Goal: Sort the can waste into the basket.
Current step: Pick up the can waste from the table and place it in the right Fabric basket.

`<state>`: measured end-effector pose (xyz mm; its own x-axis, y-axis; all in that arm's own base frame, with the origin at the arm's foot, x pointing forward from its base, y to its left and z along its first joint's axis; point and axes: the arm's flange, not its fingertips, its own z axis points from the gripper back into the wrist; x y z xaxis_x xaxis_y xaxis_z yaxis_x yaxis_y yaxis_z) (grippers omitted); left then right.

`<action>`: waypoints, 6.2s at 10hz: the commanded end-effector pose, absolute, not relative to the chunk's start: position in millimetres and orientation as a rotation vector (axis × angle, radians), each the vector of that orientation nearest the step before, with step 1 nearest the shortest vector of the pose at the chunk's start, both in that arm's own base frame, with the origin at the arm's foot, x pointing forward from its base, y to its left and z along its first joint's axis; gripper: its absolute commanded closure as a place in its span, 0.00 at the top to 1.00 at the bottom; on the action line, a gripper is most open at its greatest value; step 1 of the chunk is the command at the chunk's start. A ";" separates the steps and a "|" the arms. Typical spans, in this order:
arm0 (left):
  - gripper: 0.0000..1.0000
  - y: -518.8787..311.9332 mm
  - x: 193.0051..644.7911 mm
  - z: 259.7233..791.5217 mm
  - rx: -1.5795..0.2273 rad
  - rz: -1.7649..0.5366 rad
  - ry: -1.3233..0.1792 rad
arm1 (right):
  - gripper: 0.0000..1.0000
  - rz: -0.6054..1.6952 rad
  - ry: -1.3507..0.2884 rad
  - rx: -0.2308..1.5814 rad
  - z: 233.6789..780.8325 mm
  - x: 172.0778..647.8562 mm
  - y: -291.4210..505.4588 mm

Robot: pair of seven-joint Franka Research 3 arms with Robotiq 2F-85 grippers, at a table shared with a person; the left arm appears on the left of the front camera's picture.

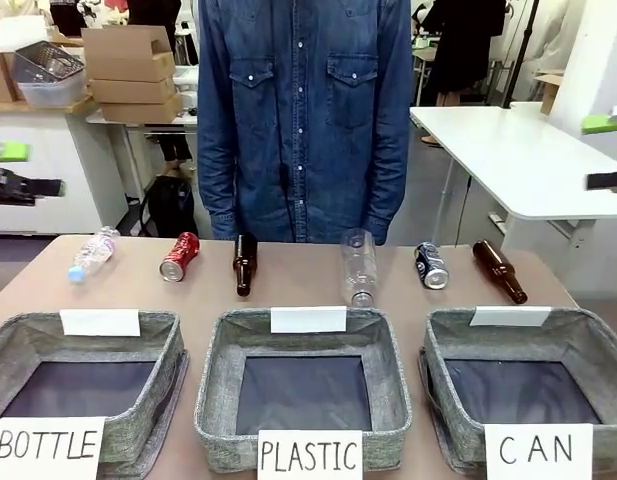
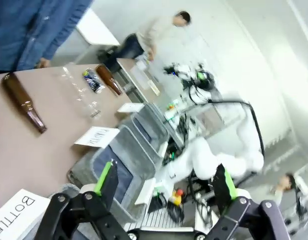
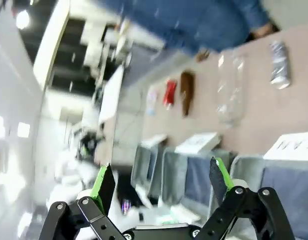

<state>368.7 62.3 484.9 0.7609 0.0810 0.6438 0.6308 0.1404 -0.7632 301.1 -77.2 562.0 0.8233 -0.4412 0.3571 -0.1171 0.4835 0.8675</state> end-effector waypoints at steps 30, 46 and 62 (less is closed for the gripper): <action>1.00 58.1 359.4 496.3 -1.370 -0.571 -0.637 | 1.00 0.009 0.098 0.147 314.6 663.9 82.1; 1.00 58.1 359.4 496.3 -1.370 -0.571 -0.637 | 0.00 0.081 0.185 0.118 348.5 630.5 80.8; 1.00 58.1 359.4 496.3 -1.370 -0.571 -0.637 | 1.00 0.689 0.125 0.081 462.5 358.3 53.2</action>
